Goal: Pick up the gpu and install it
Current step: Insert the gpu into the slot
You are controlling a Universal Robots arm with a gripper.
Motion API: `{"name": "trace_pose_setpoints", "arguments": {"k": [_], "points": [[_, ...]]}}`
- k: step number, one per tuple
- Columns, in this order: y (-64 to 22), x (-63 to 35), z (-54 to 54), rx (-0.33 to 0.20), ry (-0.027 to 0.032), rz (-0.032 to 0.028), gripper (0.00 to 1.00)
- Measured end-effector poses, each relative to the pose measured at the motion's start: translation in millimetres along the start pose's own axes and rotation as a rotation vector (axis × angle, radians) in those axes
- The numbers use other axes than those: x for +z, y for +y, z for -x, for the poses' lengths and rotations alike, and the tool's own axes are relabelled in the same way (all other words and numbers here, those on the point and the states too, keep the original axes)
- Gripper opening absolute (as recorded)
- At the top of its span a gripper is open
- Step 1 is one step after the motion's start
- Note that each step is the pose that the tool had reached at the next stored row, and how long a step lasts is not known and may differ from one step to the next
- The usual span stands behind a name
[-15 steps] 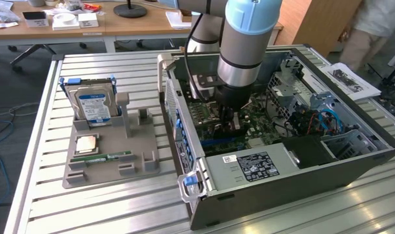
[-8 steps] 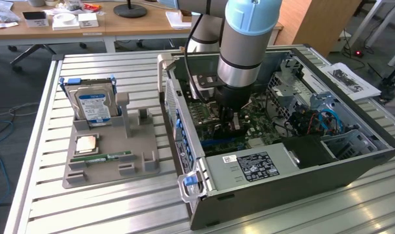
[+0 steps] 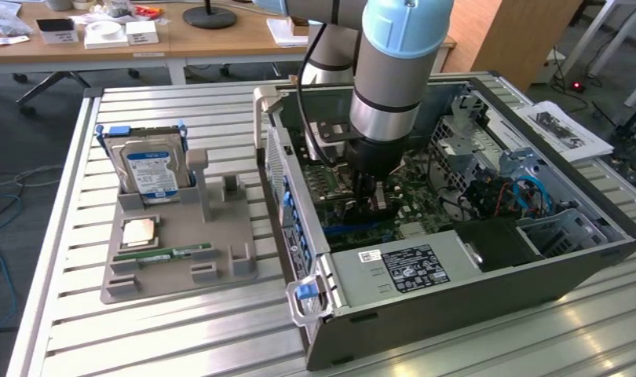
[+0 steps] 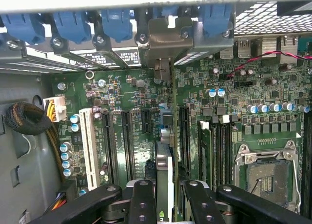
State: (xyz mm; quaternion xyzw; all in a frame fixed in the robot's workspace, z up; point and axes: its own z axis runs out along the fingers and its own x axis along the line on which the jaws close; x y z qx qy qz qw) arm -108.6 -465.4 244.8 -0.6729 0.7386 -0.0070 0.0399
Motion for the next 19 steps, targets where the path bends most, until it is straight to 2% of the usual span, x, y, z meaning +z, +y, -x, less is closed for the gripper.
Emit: {"name": "trace_pose_setpoints", "arguments": {"k": [19], "points": [[0.3,1.0,0.0,0.0,-0.0001,-0.0001,0.27]]}}
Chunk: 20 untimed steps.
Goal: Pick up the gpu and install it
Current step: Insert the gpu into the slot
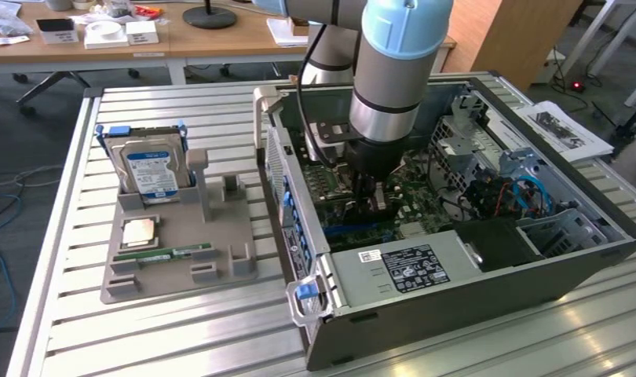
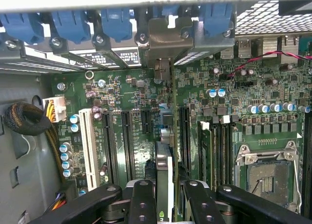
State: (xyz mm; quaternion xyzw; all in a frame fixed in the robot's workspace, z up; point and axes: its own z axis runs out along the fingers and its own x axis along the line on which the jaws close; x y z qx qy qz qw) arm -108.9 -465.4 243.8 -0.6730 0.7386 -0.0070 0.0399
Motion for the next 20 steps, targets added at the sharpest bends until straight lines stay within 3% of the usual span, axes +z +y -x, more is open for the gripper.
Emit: {"name": "trace_pose_setpoints", "arguments": {"k": [20], "points": [[1.0,3.5,-0.3,0.0,0.0004,-0.0001,0.27]]}}
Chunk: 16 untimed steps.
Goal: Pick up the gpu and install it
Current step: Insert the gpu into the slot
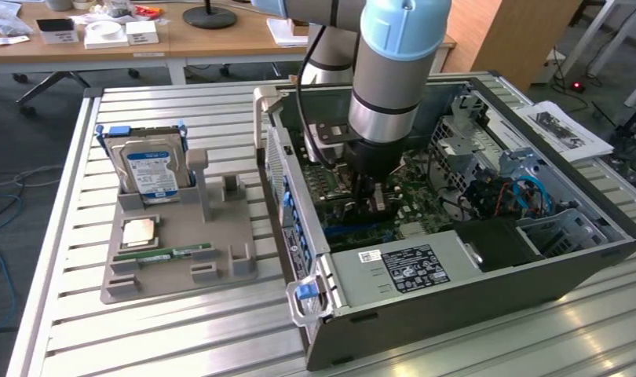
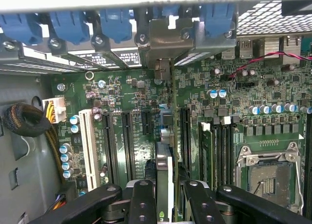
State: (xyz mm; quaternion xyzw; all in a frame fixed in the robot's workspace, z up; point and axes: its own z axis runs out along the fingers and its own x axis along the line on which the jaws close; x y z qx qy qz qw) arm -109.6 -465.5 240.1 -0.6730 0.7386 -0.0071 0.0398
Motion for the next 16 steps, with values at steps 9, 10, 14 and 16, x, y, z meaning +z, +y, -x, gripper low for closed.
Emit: {"name": "trace_pose_setpoints", "arguments": {"k": [9,10,14,16], "points": [[0.2,1.8,-0.1,0.0,-0.0002,-0.0001,0.27],[0.2,1.8,0.0,0.0,-0.0002,-0.0001,0.27],[0.2,1.8,0.0,0.0,-0.0003,-0.0002,0.27],[0.2,1.8,0.0,0.0,-0.0003,-0.0001,0.27]]}}
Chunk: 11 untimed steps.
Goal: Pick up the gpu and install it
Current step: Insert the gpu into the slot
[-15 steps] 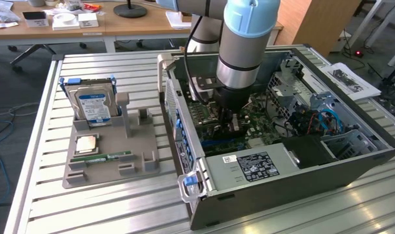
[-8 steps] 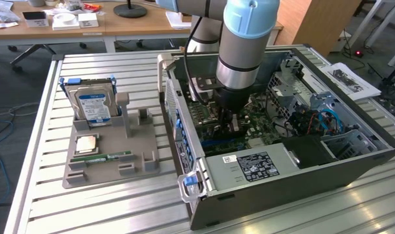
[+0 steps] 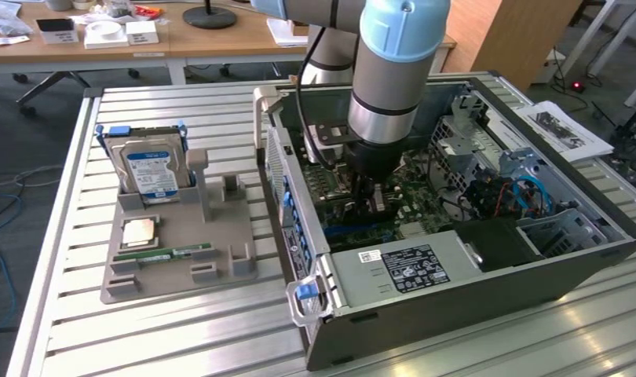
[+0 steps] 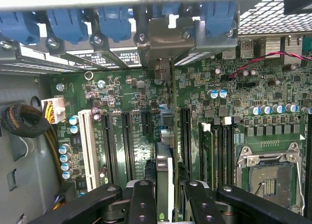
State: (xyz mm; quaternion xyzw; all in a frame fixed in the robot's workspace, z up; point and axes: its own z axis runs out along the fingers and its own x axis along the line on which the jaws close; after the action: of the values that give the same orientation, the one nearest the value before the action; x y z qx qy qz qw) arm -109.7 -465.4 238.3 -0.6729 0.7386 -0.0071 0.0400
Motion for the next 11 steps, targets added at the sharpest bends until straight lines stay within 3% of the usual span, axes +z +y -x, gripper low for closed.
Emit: {"name": "trace_pose_setpoints", "arguments": {"k": [11], "points": [[0.0,0.0,0.0,0.0,0.0,0.0,0.27]]}}
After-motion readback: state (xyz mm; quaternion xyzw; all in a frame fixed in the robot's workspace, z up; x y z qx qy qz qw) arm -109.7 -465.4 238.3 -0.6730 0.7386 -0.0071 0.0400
